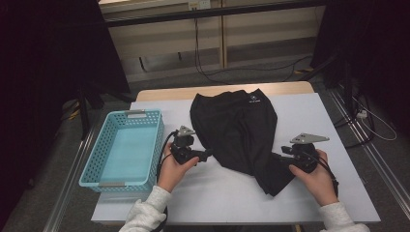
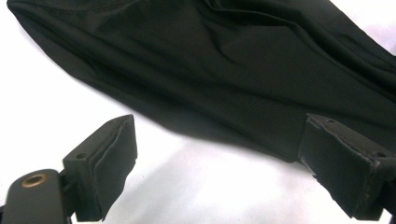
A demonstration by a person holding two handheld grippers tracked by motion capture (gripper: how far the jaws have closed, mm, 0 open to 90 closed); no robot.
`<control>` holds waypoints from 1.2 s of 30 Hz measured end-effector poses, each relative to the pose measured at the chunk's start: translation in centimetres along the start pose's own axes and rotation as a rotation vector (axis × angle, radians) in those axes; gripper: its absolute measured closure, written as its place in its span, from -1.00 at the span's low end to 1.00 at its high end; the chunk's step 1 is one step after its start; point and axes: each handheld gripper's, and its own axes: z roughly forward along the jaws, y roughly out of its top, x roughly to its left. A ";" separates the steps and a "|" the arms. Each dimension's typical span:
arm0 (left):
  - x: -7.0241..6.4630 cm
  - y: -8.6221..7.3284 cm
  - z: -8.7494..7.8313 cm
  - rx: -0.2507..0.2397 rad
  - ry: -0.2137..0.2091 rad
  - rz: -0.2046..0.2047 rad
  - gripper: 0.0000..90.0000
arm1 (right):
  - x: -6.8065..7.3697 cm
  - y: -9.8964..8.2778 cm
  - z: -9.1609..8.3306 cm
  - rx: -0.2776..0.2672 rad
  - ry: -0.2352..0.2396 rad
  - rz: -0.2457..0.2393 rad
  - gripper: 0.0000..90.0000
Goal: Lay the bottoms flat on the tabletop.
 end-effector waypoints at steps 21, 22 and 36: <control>-0.2 0.1 -0.4 -0.015 -0.007 -0.001 -0.74 | -0.6 -1.5 -1.1 0.094 -0.027 -0.024 1.00; -0.2 0.1 -0.4 -0.016 -0.007 0.000 -0.74 | -0.9 -1.5 -1.4 0.089 -0.037 -0.015 1.00; -0.1 0.1 -0.4 -0.015 -0.007 -0.003 -0.74 | -4.3 -3.7 -5.6 0.054 -0.112 0.093 1.00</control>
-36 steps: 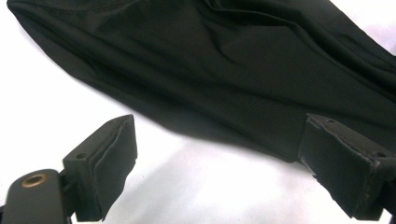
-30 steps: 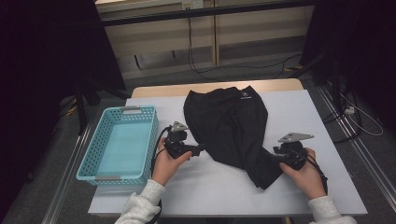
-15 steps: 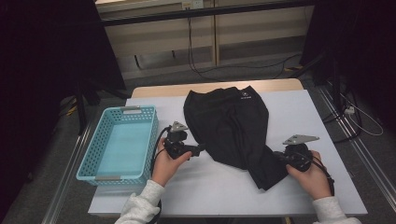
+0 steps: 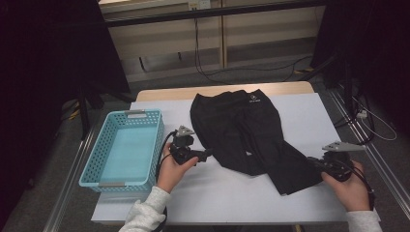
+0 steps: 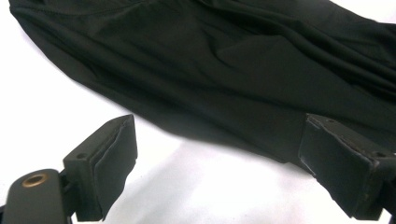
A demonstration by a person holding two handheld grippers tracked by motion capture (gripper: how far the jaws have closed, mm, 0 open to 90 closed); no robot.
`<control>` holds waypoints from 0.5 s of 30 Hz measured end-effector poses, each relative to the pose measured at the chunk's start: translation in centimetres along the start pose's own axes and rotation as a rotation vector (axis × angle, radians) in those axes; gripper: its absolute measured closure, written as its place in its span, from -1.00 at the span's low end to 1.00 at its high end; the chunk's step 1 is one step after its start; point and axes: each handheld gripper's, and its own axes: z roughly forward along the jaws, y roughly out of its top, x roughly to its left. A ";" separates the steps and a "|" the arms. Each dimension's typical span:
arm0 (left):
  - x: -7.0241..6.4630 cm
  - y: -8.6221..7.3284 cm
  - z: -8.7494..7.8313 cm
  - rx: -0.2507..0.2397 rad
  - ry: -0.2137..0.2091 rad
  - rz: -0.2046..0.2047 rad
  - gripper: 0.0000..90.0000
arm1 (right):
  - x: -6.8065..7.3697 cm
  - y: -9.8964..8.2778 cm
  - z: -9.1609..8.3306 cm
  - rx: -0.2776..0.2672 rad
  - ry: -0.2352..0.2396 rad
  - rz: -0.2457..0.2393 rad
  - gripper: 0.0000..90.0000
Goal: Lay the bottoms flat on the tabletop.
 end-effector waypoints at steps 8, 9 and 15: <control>-0.2 0.0 0.3 0.009 0.002 0.011 -0.74 | -0.2 -0.2 0.7 0.053 -0.053 -0.010 0.65; -0.2 0.0 0.4 0.009 0.003 0.009 -0.74 | -0.3 0.0 0.9 0.044 -0.061 -0.016 0.58; -0.4 -0.1 0.7 0.019 0.000 0.022 -0.74 | -1.4 1.8 3.6 -0.034 -0.030 0.028 0.44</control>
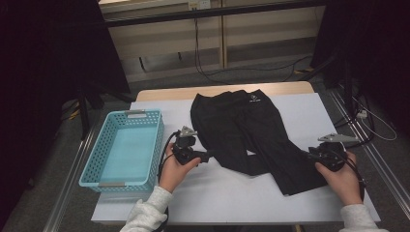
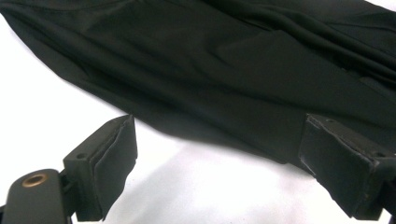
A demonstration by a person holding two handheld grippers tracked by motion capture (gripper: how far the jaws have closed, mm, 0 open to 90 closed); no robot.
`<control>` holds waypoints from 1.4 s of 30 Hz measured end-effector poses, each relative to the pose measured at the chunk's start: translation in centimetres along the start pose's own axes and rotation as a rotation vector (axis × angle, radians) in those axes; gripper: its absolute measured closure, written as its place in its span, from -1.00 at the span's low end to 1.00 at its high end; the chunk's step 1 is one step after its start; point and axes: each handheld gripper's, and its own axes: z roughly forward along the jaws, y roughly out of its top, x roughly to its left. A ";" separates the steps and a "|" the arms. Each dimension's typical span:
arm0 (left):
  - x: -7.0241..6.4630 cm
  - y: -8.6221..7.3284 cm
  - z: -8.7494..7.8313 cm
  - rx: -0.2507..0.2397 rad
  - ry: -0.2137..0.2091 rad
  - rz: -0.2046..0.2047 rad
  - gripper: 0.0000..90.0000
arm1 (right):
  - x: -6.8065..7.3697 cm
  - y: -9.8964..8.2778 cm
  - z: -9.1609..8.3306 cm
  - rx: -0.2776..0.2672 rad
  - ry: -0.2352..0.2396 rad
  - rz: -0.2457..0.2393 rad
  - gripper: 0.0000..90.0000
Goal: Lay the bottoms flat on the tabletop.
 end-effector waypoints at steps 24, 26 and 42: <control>0.0 0.0 0.0 0.003 -0.002 -0.005 -0.74 | -1.4 -0.3 -0.5 0.013 -0.063 0.007 1.00; 0.0 0.0 0.0 0.003 -0.001 -0.004 -0.74 | -1.4 -0.3 -0.6 0.023 -0.052 -0.003 1.00; 0.1 0.2 -0.4 -0.012 -0.001 -0.010 -0.74 | -1.1 -2.0 -2.9 0.056 -0.048 -0.015 0.59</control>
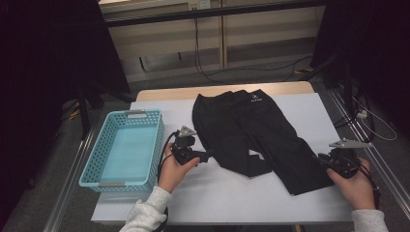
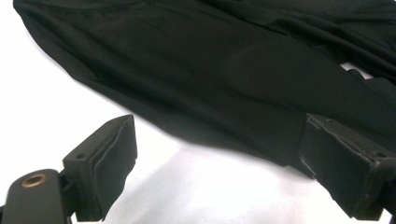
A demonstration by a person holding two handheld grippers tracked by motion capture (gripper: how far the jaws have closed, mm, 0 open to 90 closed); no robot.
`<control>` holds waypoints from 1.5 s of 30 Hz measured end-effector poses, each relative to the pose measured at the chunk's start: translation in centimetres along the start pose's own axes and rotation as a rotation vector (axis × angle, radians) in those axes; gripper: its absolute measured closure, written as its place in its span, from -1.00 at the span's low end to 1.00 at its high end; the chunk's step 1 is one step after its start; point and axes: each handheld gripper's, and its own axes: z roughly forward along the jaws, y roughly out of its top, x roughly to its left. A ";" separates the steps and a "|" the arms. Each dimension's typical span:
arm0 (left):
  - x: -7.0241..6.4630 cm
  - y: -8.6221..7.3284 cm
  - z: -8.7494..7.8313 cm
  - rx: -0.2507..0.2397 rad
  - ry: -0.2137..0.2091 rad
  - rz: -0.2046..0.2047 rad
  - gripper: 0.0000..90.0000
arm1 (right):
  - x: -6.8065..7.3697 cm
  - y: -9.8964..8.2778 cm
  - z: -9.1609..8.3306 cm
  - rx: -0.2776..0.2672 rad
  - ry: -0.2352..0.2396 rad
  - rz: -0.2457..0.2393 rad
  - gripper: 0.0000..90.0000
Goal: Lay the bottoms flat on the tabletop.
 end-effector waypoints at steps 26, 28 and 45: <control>-0.3 0.1 0.0 0.000 -0.005 0.007 -0.74 | 2.6 1.3 -0.1 -0.045 -0.035 -0.103 0.30; -0.2 0.1 0.0 0.001 -0.007 0.010 -0.74 | 4.0 1.8 0.0 -0.054 0.004 -0.131 0.24; 0.0 0.0 -0.1 -0.001 -0.005 0.002 -0.75 | 9.6 2.2 1.8 0.023 0.159 -0.274 0.85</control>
